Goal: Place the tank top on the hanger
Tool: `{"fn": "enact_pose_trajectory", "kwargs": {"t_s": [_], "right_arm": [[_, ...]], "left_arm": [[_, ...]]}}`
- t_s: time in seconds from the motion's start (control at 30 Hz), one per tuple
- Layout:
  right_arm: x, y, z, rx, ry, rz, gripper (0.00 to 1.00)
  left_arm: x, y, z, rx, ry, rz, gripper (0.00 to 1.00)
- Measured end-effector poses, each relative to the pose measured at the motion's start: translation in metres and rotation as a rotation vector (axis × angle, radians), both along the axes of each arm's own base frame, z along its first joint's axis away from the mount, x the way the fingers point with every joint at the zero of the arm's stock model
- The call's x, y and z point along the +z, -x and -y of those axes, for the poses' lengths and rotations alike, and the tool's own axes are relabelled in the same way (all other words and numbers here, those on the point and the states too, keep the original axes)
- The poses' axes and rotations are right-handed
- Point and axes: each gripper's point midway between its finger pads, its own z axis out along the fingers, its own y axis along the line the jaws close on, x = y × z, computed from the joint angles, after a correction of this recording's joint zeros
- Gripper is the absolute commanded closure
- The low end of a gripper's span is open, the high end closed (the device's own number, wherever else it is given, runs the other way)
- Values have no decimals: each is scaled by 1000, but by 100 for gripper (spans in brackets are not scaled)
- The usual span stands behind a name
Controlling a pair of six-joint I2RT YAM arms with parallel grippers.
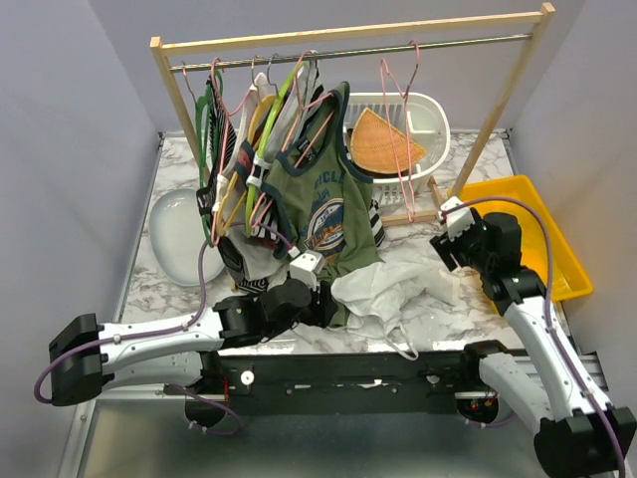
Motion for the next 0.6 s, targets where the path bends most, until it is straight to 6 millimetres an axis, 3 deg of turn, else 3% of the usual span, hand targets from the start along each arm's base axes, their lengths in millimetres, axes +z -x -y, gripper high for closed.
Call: {"fn": "enact_pose_trajectory", "kwargs": {"t_s": [0.1, 0.3, 0.43, 0.6], "right_arm": [[25, 19, -14, 91, -46, 46, 16], [110, 52, -40, 259, -129, 162, 16], [159, 74, -62, 385, -199, 185, 14], [204, 97, -94, 532, -370, 136, 11]], "left_arm": [[13, 8, 0, -55, 35, 4, 23], [47, 31, 4, -210, 124, 29, 22], [51, 41, 1, -276, 124, 36, 22], [47, 49, -2, -315, 126, 30, 21]]}}
